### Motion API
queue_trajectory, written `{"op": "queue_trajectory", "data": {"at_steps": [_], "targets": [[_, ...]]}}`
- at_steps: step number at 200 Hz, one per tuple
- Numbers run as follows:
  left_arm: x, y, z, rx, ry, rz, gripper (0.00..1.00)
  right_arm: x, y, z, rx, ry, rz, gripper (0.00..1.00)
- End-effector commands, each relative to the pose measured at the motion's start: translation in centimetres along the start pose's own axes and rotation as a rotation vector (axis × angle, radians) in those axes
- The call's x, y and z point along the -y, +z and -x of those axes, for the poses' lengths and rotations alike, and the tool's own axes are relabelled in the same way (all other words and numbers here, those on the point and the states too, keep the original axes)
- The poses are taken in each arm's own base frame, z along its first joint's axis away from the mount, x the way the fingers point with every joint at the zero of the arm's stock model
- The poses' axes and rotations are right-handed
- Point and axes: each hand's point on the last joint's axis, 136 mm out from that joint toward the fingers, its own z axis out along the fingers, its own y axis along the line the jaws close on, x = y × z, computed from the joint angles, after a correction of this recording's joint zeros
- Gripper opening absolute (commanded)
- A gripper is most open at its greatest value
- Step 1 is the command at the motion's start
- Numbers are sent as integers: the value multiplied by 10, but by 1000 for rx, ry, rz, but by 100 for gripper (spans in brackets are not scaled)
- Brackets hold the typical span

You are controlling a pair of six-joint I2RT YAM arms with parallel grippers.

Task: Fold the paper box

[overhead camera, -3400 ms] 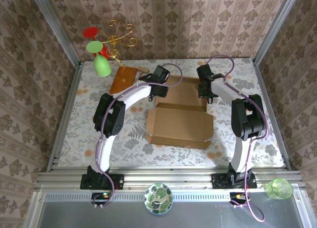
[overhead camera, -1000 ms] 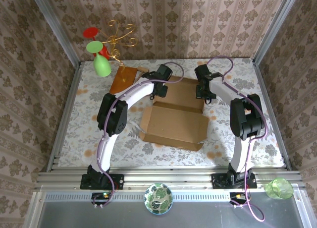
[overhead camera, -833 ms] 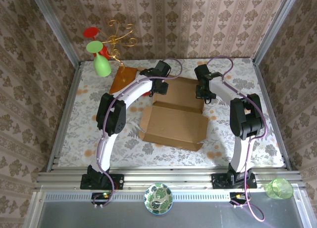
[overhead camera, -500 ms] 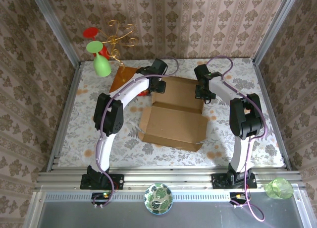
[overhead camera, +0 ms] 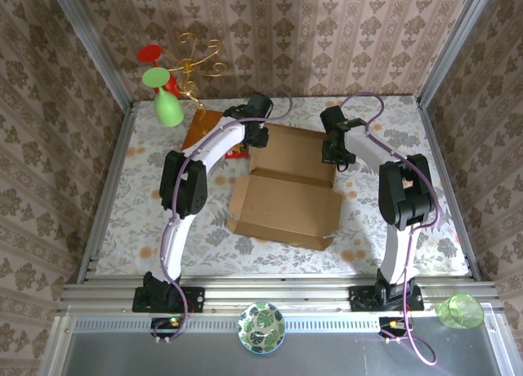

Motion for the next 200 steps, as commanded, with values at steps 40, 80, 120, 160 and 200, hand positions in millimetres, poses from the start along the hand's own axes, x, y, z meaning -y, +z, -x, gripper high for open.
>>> {"op": "queue_trajectory", "data": {"at_steps": [40,80,120,160,200], "targets": [[3,6,-14,-35,71,62,26,-2,8,-10,-58,2,-15,0],[-4,5,-14,-20,122,136,0,-1,7,-9,-56,5,-26,0],[-7,9,-20,-33,157,205,0,2,6,-10,-60,19,-43,0],[4,2,-13,-14,146,154,12,1,6,-10,-62,23,-42,0],[17,-21,-6,-6,103,54,47,1,5,-10,-63,23,-40,0]]}}
